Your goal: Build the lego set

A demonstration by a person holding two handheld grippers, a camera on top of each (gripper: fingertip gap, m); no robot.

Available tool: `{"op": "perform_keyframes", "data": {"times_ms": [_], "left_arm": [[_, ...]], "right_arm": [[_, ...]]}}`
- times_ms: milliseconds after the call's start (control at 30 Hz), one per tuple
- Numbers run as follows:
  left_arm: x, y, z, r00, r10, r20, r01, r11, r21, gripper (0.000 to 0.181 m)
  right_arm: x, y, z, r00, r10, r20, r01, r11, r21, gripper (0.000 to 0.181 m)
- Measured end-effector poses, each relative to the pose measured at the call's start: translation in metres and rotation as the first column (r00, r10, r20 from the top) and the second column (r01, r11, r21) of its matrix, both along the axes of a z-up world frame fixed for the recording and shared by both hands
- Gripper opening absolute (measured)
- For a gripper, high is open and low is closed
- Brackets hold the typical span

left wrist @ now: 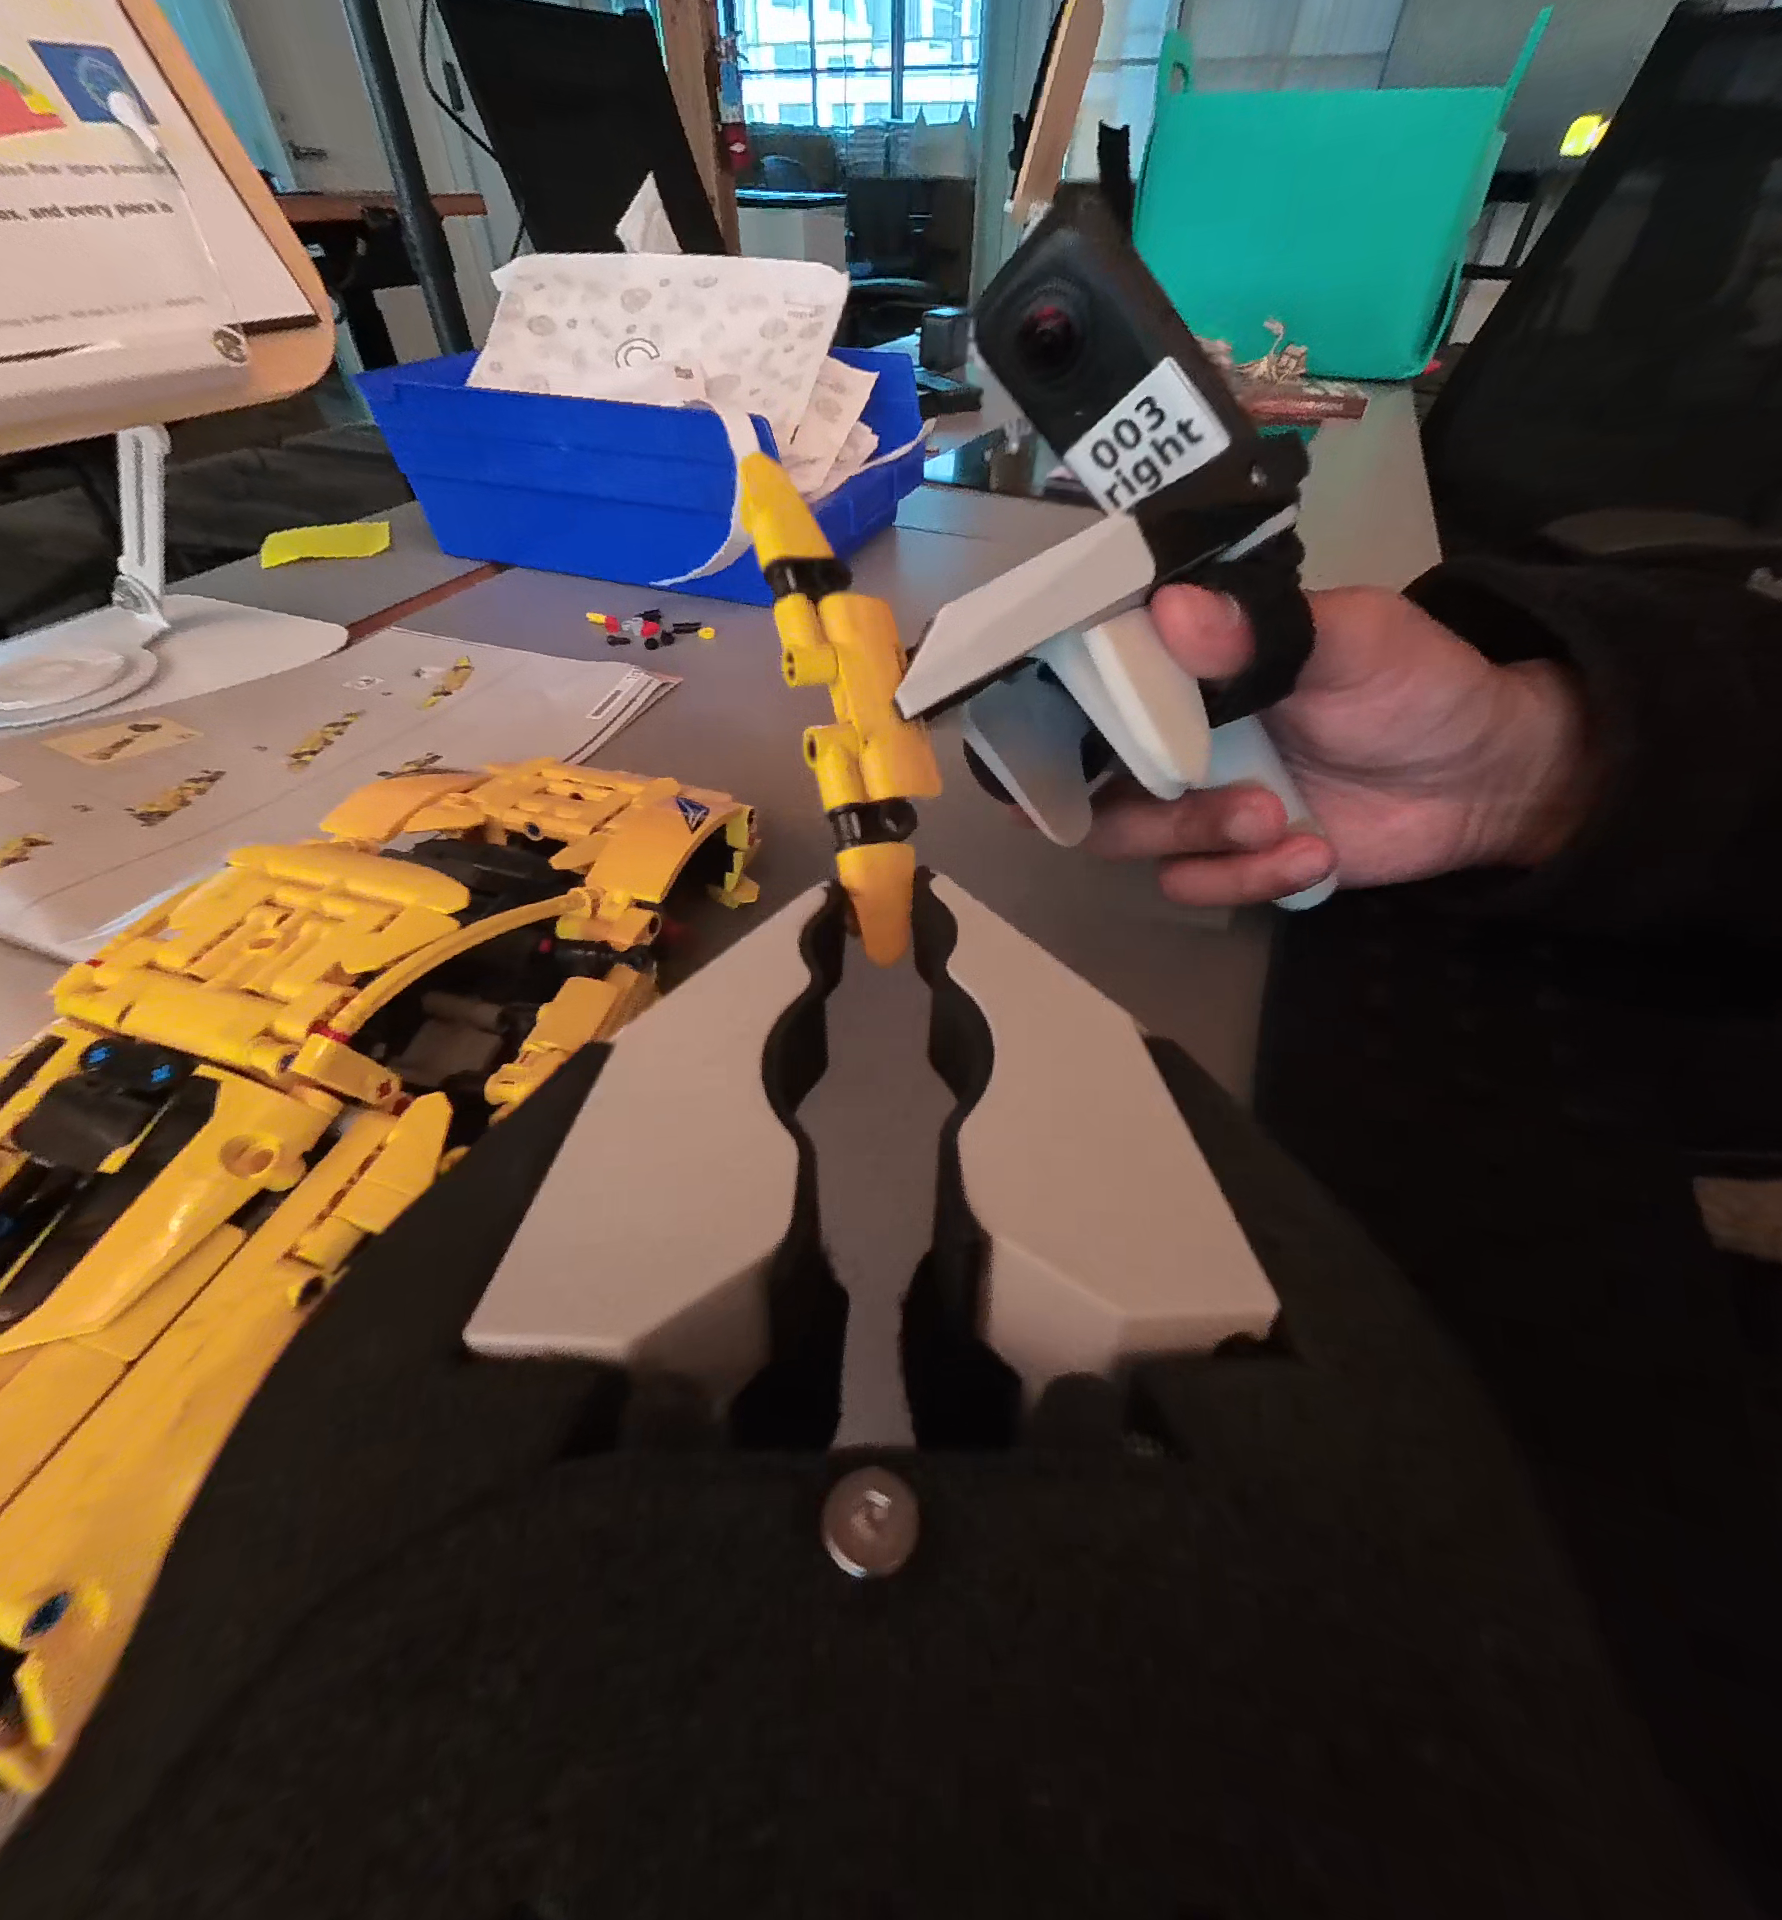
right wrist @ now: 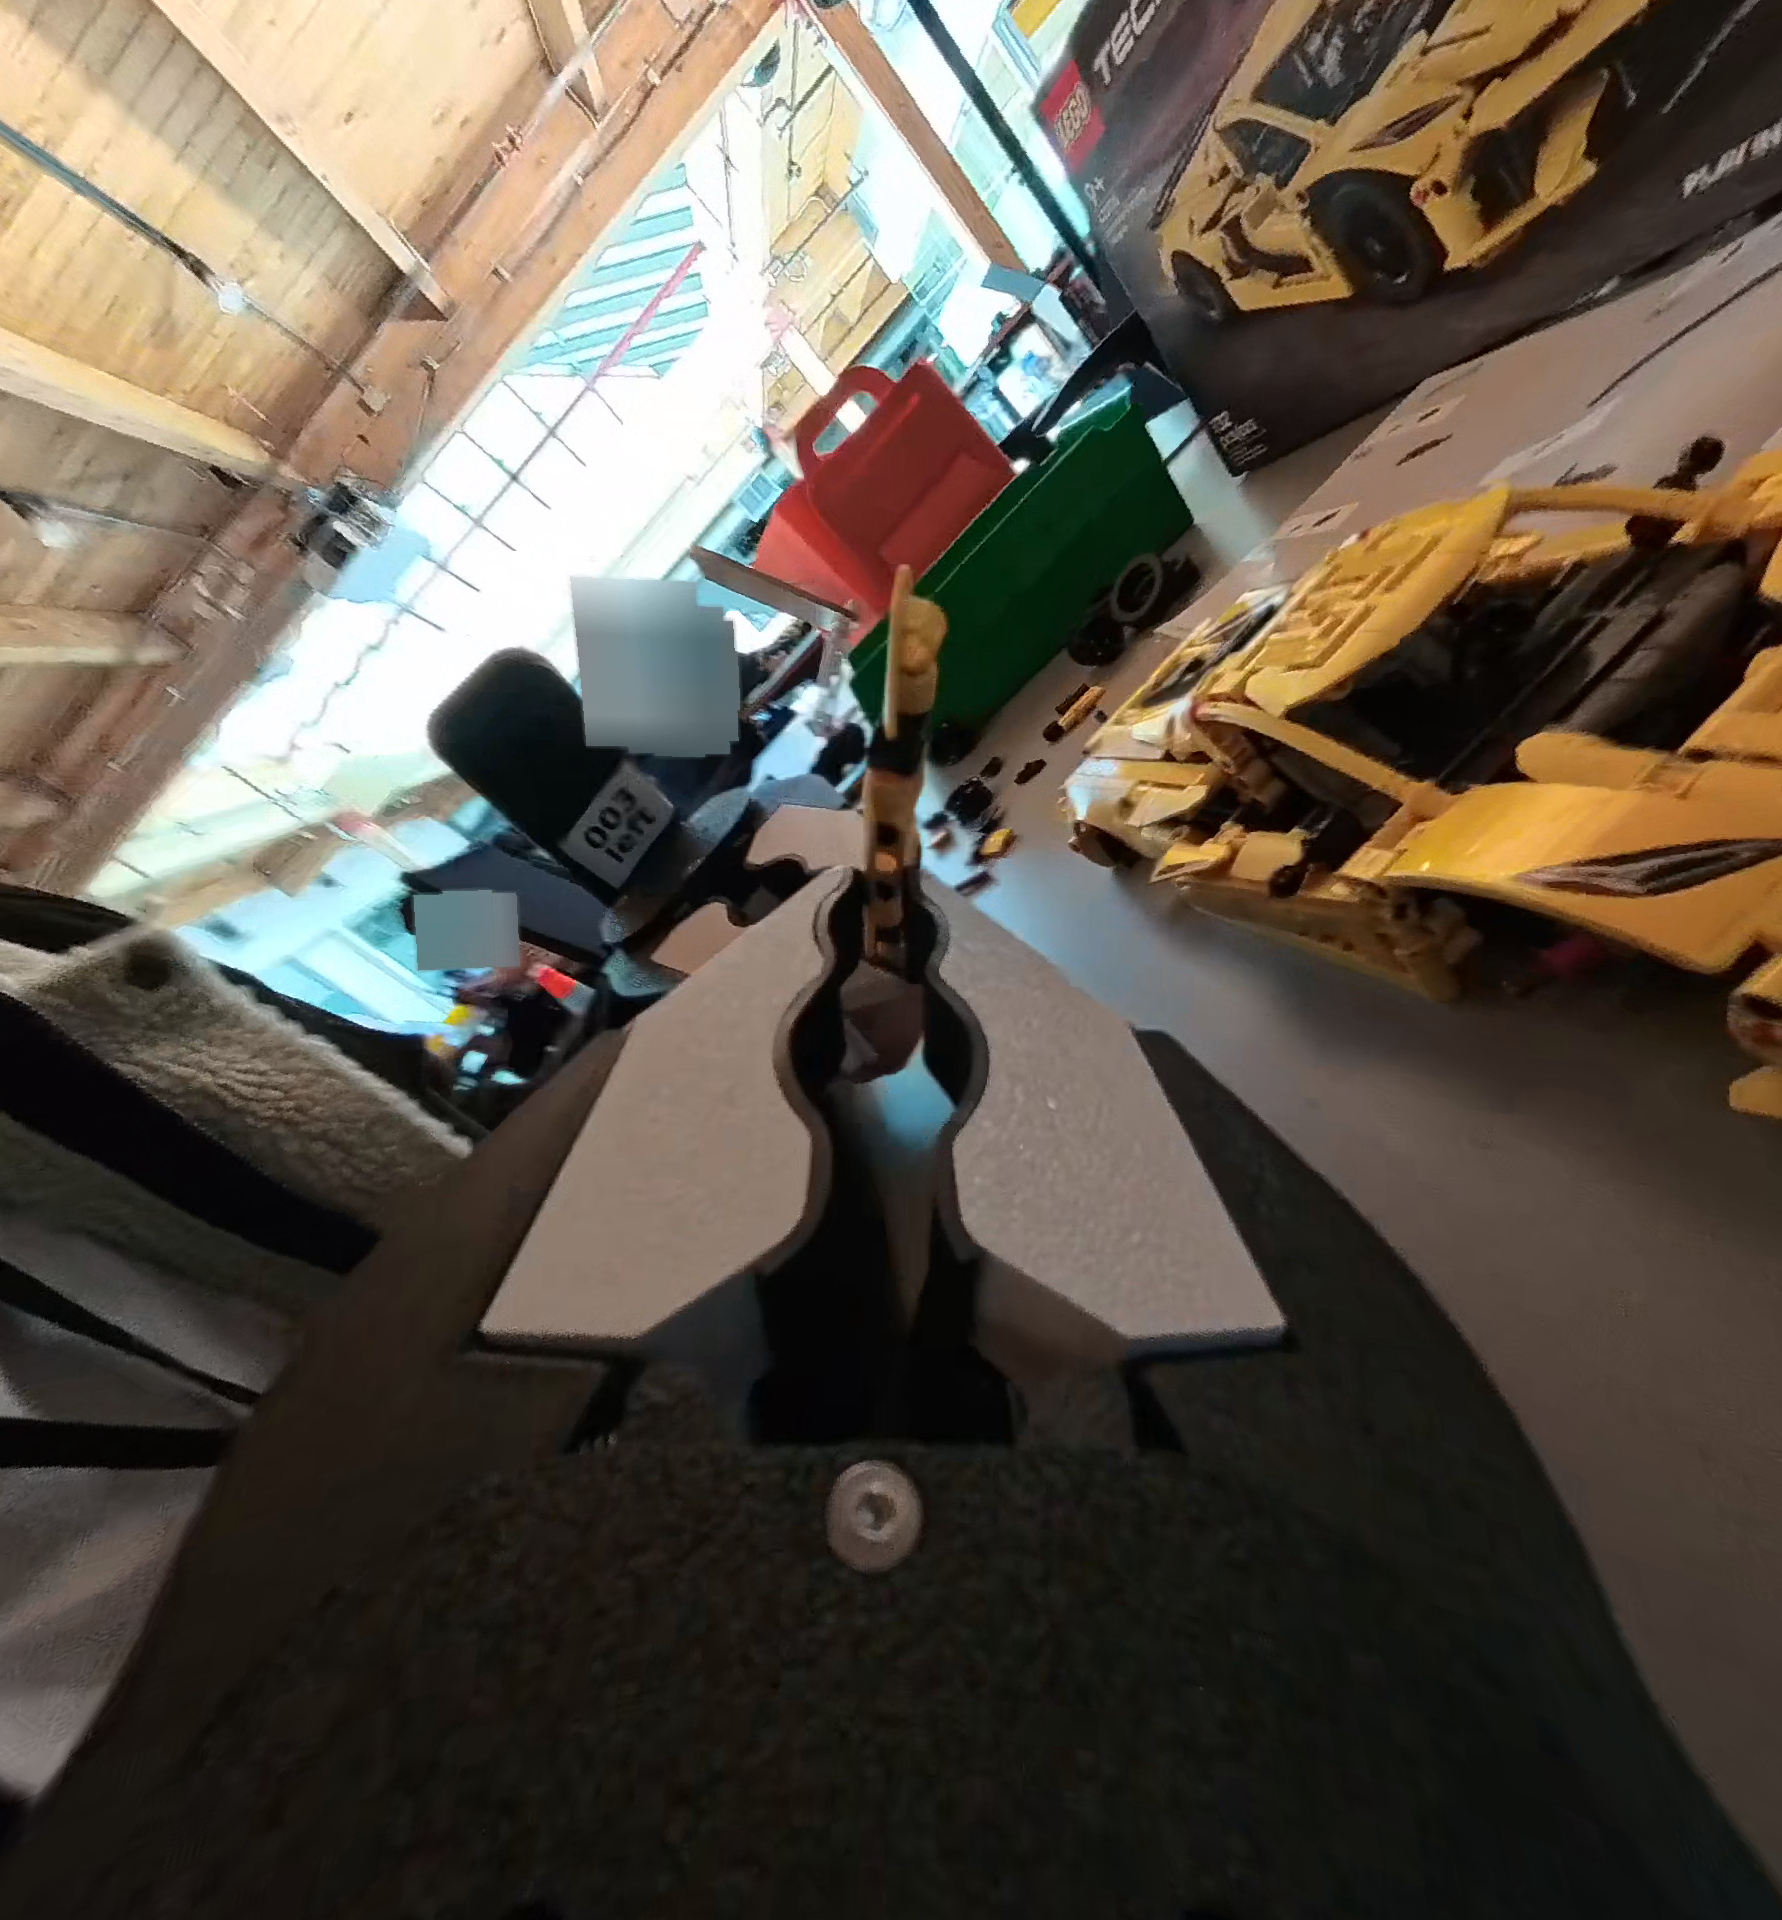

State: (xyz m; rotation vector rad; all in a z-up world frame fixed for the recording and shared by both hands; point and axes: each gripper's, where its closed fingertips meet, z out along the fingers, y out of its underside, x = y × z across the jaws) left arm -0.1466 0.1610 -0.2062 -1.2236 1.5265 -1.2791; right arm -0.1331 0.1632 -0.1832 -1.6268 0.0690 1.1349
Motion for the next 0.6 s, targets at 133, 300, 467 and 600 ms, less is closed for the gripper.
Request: {"op": "perform_keyframes", "data": {"times_ms": [133, 300, 467, 600], "left_arm": [[0.002, 0.001, -0.007, 0.999, 0.001, -0.039, -0.003, 0.999, -0.047, 0.013], [-0.007, 0.016, 0.015, 0.999, -0.016, 0.051, 0.032, 0.943, -0.332, 0.022], [-0.014, 0.019, 0.036, 0.984, -0.049, 0.169, 0.121, 0.886, -0.448, 0.029], [-0.018, 0.008, 0.046, 0.969, -0.082, 0.234, 0.171, 0.905, -0.389, 0.030]], "right_arm": [[0.000, 0.001, -0.001, 0.910, -0.149, 0.387, 0.099, 0.984, 0.145, 0.002], [0.020, -0.002, -0.003, 0.203, -0.466, 0.861, 0.042, 0.883, 0.468, 0.001], [0.006, -0.005, -0.011, -0.168, -0.543, 0.823, -0.157, 0.839, 0.522, 0.001], [0.003, -0.006, -0.008, -0.117, -0.557, 0.822, -0.164, 0.827, 0.537, 0.001]]}}
